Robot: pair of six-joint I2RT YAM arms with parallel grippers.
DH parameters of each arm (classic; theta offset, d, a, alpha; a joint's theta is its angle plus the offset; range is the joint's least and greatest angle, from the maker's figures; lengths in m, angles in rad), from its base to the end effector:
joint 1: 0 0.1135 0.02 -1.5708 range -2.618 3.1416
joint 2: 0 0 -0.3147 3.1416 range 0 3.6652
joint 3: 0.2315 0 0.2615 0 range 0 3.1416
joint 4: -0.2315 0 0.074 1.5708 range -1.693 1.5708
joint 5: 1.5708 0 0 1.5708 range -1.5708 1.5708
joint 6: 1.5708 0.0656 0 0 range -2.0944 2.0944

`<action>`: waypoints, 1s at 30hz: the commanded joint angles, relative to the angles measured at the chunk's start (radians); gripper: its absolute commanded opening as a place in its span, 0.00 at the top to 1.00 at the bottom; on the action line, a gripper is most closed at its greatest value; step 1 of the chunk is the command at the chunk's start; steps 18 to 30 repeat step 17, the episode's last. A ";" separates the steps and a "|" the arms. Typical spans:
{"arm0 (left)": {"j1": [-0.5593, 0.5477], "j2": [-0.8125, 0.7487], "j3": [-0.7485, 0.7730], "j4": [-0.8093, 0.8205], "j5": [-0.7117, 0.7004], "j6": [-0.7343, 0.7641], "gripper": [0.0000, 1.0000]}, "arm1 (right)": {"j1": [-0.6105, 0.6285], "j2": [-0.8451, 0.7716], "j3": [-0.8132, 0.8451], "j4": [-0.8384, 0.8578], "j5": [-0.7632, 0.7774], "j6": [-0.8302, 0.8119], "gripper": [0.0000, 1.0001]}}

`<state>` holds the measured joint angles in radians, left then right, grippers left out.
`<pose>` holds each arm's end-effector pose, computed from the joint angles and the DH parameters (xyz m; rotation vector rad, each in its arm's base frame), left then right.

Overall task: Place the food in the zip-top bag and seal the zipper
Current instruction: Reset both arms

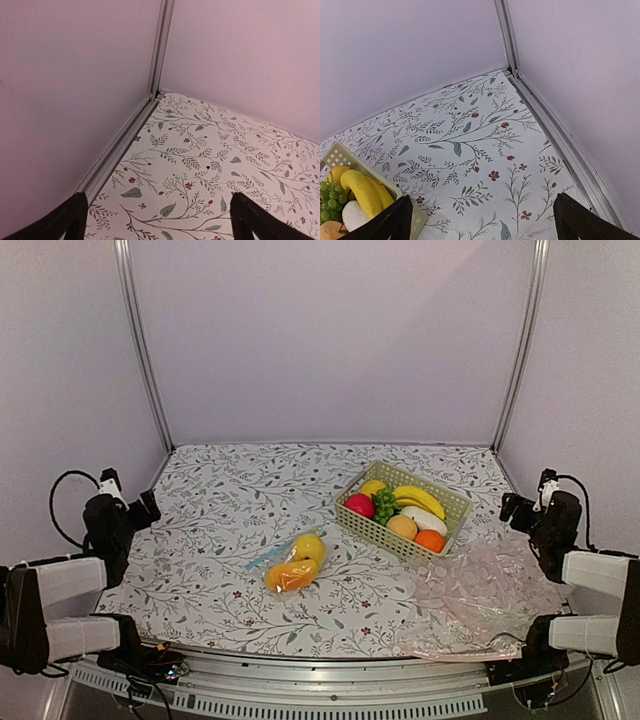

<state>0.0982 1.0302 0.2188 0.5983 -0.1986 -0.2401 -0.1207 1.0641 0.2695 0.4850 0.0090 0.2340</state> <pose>0.2097 0.0337 0.2108 -0.4393 1.7252 0.0749 0.2197 -0.0272 0.2065 0.3379 1.8504 0.0693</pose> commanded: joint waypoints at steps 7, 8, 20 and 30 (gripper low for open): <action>-0.004 0.064 0.005 0.089 0.018 0.030 0.00 | -0.002 0.014 -0.018 0.144 0.011 -0.027 0.01; -0.004 0.068 0.006 0.088 0.016 0.031 0.01 | -0.002 0.014 -0.018 0.143 0.010 -0.027 0.01; -0.018 0.079 0.013 0.088 -0.020 0.042 0.01 | -0.002 0.026 -0.015 0.145 0.010 -0.028 0.01; -0.018 0.079 0.013 0.088 -0.020 0.042 0.01 | -0.002 0.026 -0.015 0.145 0.010 -0.028 0.01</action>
